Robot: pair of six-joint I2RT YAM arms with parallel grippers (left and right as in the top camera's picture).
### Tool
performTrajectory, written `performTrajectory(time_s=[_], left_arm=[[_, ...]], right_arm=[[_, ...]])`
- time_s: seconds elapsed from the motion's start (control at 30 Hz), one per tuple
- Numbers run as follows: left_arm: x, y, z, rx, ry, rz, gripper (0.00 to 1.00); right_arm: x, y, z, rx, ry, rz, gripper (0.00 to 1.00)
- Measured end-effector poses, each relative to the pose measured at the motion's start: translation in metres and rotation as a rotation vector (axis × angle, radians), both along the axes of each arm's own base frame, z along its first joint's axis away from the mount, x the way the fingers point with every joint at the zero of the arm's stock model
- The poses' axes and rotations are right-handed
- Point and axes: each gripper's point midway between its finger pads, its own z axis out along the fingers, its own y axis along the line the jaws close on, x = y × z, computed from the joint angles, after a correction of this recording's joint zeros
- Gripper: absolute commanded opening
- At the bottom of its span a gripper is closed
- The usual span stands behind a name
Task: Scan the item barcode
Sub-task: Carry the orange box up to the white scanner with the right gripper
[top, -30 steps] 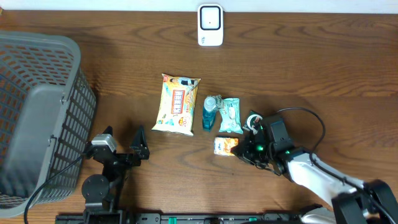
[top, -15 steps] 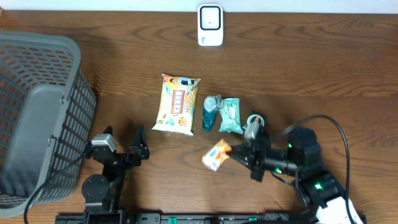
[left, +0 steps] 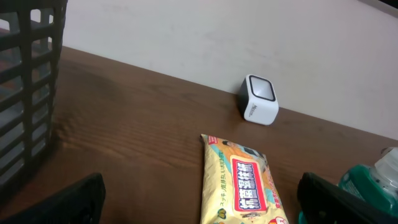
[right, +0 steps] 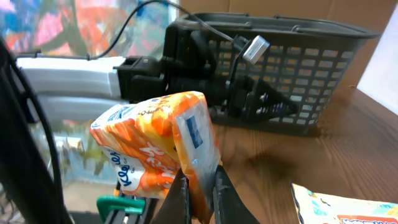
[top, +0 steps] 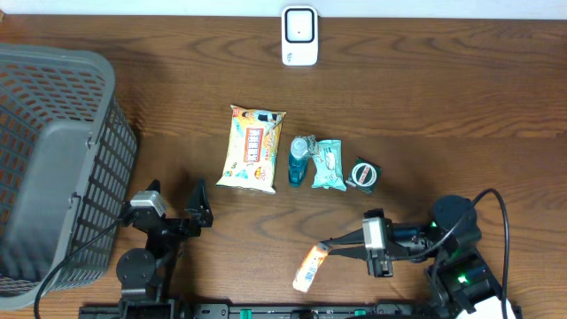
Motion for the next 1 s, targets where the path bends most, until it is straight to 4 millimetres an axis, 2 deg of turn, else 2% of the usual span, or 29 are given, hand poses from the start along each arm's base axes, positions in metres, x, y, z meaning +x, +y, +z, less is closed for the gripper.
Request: performTrajectory(time_s=[0.1, 0.2, 0.3, 0.37, 0.43, 0.53, 0.73, 0.9, 1.0], left_arm=[[0.0, 0.0, 0.0, 0.0, 0.0, 0.0, 0.98], [0.0, 0.0, 0.0, 0.0, 0.0, 0.0, 0.98], [0.0, 0.0, 0.0, 0.0, 0.0, 0.0, 0.98], [0.0, 0.0, 0.0, 0.0, 0.0, 0.0, 0.98], [0.0, 0.0, 0.0, 0.0, 0.0, 0.0, 0.98], [0.0, 0.0, 0.0, 0.0, 0.0, 0.0, 0.98], [0.0, 0.0, 0.0, 0.0, 0.0, 0.0, 0.98], [0.0, 0.0, 0.0, 0.0, 0.0, 0.0, 0.98], [0.0, 0.0, 0.0, 0.0, 0.0, 0.0, 0.98]], right_arm=[[0.013, 0.001, 0.006, 0.003, 0.108, -0.078, 0.02], [0.039, -0.001, -0.003, -0.021, 0.318, -0.248, 0.02], [0.073, -0.018, -0.045, -0.11, 0.613, -0.54, 0.02], [0.088, -0.038, -0.082, -0.19, 0.783, -0.753, 0.01], [0.096, -0.06, -0.111, -0.242, 0.91, -0.94, 0.01], [0.106, -0.08, -0.123, -0.208, 1.023, -1.114, 0.01], [0.11, -0.082, -0.121, -0.085, 1.232, -1.177, 0.01], [0.093, -0.08, -0.134, -0.095, 1.441, -1.178, 0.01], [0.092, -0.078, -0.134, -0.076, 1.493, -1.171, 0.01]])
